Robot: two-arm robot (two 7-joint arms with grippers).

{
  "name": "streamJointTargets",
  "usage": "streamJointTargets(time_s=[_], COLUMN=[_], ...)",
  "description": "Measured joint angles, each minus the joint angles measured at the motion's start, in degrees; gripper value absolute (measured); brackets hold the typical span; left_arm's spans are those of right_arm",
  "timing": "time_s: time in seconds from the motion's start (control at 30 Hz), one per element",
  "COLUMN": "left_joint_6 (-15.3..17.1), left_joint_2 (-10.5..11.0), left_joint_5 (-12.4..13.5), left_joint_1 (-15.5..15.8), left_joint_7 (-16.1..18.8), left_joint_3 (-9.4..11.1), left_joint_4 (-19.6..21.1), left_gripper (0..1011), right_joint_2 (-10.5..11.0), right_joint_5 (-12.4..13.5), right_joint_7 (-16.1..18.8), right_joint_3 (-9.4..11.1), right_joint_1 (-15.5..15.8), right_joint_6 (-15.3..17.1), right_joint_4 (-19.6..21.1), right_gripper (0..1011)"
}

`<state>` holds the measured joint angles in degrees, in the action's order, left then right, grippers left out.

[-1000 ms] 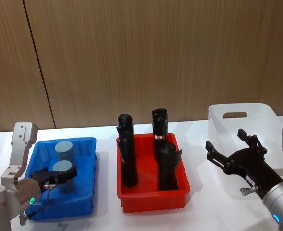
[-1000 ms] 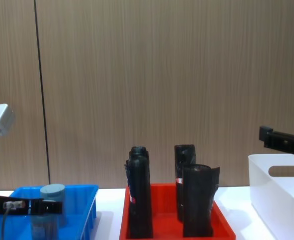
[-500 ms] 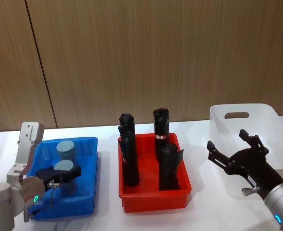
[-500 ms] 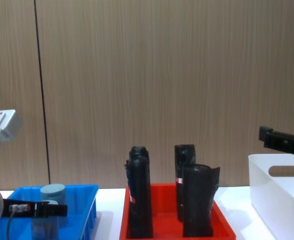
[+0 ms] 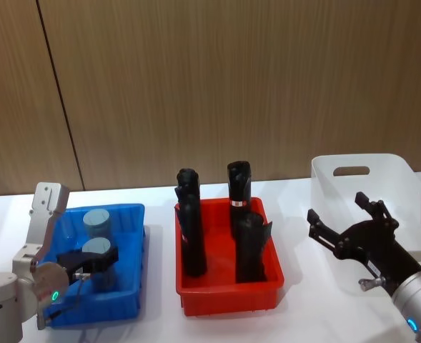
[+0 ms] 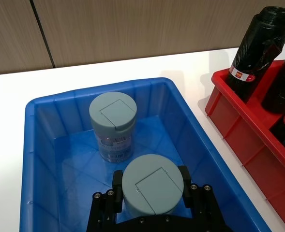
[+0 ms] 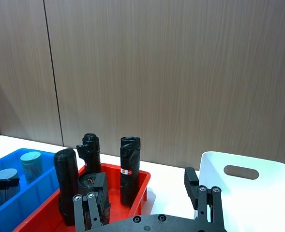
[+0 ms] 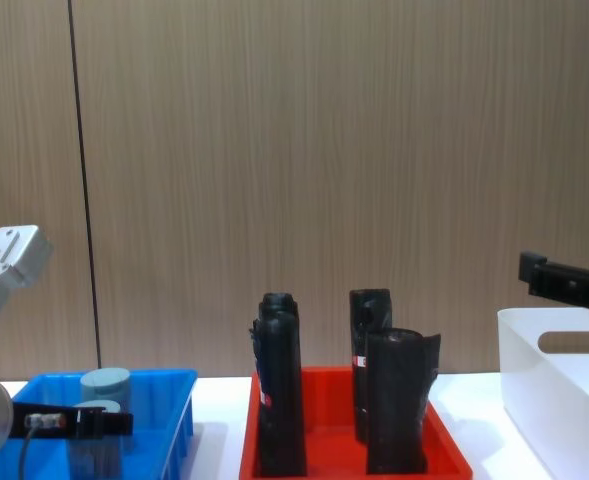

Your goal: Pick the cotton swabs from the blue box and place them into the white box.

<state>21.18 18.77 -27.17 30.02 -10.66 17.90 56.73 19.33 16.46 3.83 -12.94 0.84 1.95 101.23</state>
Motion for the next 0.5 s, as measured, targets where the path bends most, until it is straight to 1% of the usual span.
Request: streamJointTargets(time_s=[0.03,0.07,0.3,0.47,0.5], left_joint_6=[0.0,-0.1,-0.7,-1.4,-1.6], left_joint_2=[0.0,0.0,0.3,1.0,1.3], left_joint_5=[0.1,0.1,0.4,1.0,1.2], left_joint_1=[0.0,0.0,-0.8,-2.2,-2.7], left_joint_7=[0.0,0.0,0.2,1.2,1.4], left_joint_3=[0.0,0.0,-0.1,-0.3,-0.4], left_joint_4=[0.0,0.0,1.2,4.0,5.2], left_gripper=[684,678,674,674,674], right_joint_2=[0.0,0.0,0.0,0.0,0.0], right_joint_5=[0.0,0.0,0.0,0.0,0.0], right_joint_7=[0.0,0.0,0.0,0.0,0.0], right_joint_3=[0.0,0.0,0.0,0.0,0.0], right_joint_1=[0.0,0.0,0.0,0.0,0.0], right_joint_6=[0.0,0.0,0.0,0.0,0.0], right_joint_4=[0.0,0.0,0.0,0.0,0.0], right_gripper=[1002,1002,1002,1002,1002])
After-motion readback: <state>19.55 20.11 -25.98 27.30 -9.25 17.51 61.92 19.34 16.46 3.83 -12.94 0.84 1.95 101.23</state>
